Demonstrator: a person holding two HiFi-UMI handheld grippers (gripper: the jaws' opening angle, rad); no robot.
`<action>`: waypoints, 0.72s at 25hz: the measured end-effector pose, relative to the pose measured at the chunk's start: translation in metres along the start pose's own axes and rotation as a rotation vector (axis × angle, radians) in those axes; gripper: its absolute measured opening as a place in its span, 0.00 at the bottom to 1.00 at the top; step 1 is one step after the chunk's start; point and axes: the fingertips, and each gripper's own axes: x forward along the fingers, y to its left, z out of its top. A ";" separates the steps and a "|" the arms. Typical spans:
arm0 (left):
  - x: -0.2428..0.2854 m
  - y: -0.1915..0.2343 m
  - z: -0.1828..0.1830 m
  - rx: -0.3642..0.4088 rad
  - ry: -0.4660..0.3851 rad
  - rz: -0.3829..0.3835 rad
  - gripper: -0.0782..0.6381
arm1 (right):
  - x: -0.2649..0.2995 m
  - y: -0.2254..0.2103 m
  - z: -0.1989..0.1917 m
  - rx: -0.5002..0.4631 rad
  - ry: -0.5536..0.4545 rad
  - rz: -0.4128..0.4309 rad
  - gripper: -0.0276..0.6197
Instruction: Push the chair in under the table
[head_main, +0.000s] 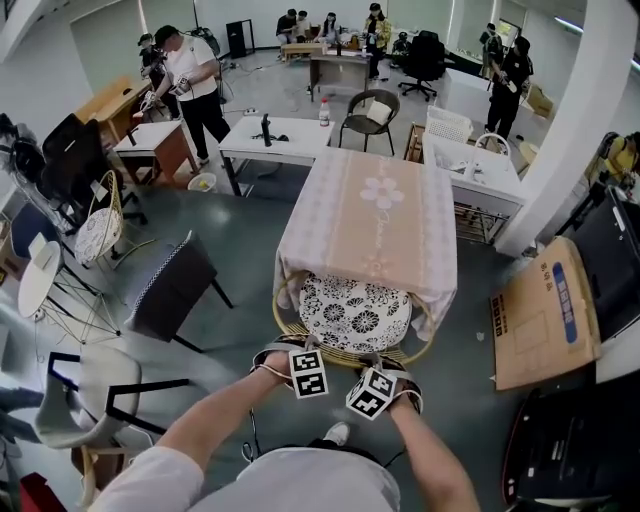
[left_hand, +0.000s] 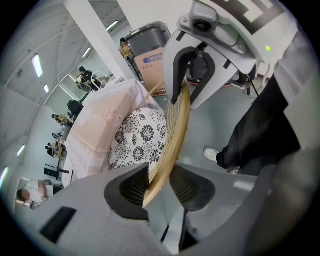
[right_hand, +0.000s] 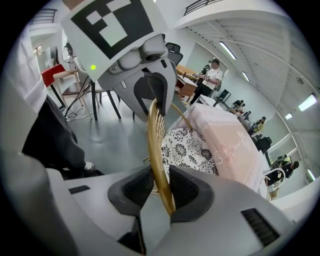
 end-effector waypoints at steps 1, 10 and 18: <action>-0.001 0.000 0.000 -0.020 -0.009 0.001 0.28 | -0.001 0.000 0.000 0.009 -0.004 0.000 0.17; -0.028 -0.004 0.005 -0.170 -0.093 0.039 0.31 | -0.036 -0.005 0.015 0.235 -0.167 -0.003 0.20; -0.081 -0.007 0.036 -0.478 -0.341 0.042 0.28 | -0.074 -0.018 0.045 0.546 -0.337 -0.088 0.12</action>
